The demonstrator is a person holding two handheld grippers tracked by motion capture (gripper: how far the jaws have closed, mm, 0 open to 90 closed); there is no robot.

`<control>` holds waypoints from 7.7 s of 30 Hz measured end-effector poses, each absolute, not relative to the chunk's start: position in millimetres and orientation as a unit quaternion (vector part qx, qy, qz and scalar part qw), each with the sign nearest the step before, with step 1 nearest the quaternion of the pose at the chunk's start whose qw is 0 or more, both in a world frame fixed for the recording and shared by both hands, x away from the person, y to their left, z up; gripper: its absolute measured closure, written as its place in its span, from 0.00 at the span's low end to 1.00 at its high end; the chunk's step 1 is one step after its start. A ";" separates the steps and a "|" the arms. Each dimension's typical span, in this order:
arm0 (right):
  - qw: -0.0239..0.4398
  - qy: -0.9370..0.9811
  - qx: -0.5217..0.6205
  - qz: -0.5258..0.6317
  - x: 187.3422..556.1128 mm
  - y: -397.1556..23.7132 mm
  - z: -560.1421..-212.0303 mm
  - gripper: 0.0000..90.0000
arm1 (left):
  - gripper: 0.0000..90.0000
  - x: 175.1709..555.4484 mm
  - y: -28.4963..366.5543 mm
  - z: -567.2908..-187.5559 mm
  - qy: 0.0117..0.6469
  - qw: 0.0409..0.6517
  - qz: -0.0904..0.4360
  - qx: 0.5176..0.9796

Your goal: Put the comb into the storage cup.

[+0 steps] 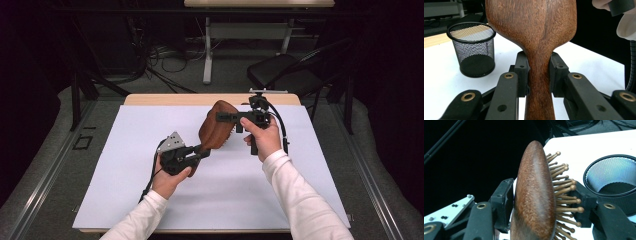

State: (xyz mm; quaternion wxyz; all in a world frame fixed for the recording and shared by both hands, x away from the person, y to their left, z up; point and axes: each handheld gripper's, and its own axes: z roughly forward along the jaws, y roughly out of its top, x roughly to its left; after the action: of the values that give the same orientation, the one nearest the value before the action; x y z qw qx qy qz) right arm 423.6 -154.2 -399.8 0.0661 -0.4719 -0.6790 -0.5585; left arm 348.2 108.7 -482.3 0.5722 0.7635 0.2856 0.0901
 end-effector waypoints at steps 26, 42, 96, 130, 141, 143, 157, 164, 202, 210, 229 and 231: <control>0.105 -0.659 -0.488 -0.563 421.7 -157.6 -401.8 0.54 | 0.81 349.4 106.9 -484.7 0.283 0.560 0.091 0.773; 0.113 -0.662 -0.491 -0.555 423.3 -160.1 -402.3 0.54 | 0.80 349.6 105.7 -485.8 0.281 0.557 0.092 0.776; 0.106 -0.624 -0.532 -0.562 423.1 -163.8 -407.5 0.57 | 0.56 355.3 112.2 -488.7 0.321 0.575 0.087 0.748; 0.069 -0.604 -0.551 -0.572 425.9 -183.6 -407.4 0.57 | 0.38 357.7 113.1 -486.9 0.324 0.564 0.129 0.749; 0.060 -0.595 -0.557 -0.577 426.8 -192.8 -407.5 0.57 | 0.37 359.8 118.2 -484.8 0.329 0.569 0.135 0.741; 0.060 -0.594 -0.558 -0.576 426.9 -193.9 -407.5 0.57 | 0.37 360.2 118.9 -484.6 0.327 0.571 0.135 0.740; 0.051 -0.587 -0.563 -0.579 428.0 -198.9 -407.5 0.57 | 0.20 363.3 122.7 -485.1 0.347 0.566 0.143 0.734; 0.043 -0.583 -0.566 -0.582 427.9 -201.7 -406.5 0.57 | 0.13 368.6 126.0 -487.6 0.366 0.564 0.125 0.730; 0.013 -0.568 -0.577 -0.588 427.7 -210.9 -403.5 0.57 | 0.00 379.1 146.6 -486.8 0.414 0.545 0.144 0.715; 0.006 -0.566 -0.583 -0.583 429.6 -213.0 -404.5 0.56 | 0.00 381.8 153.4 -486.3 0.423 0.539 0.145 0.713; -0.012 -0.562 -0.593 -0.576 431.9 -220.8 -399.5 0.56 | 0.00 384.9 161.6 -487.3 0.430 0.535 0.144 0.713; -0.014 -0.560 -0.594 -0.577 432.1 -221.8 -397.6 0.56 | 0.00 385.4 162.0 -487.7 0.430 0.534 0.143 0.713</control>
State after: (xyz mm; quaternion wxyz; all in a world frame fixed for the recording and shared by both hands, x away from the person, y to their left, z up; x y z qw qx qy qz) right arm 432.1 -221.8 -397.6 -0.0142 -0.5941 -0.5601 -0.5771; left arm 385.4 162.0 -487.7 0.5342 0.7133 0.4304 0.1433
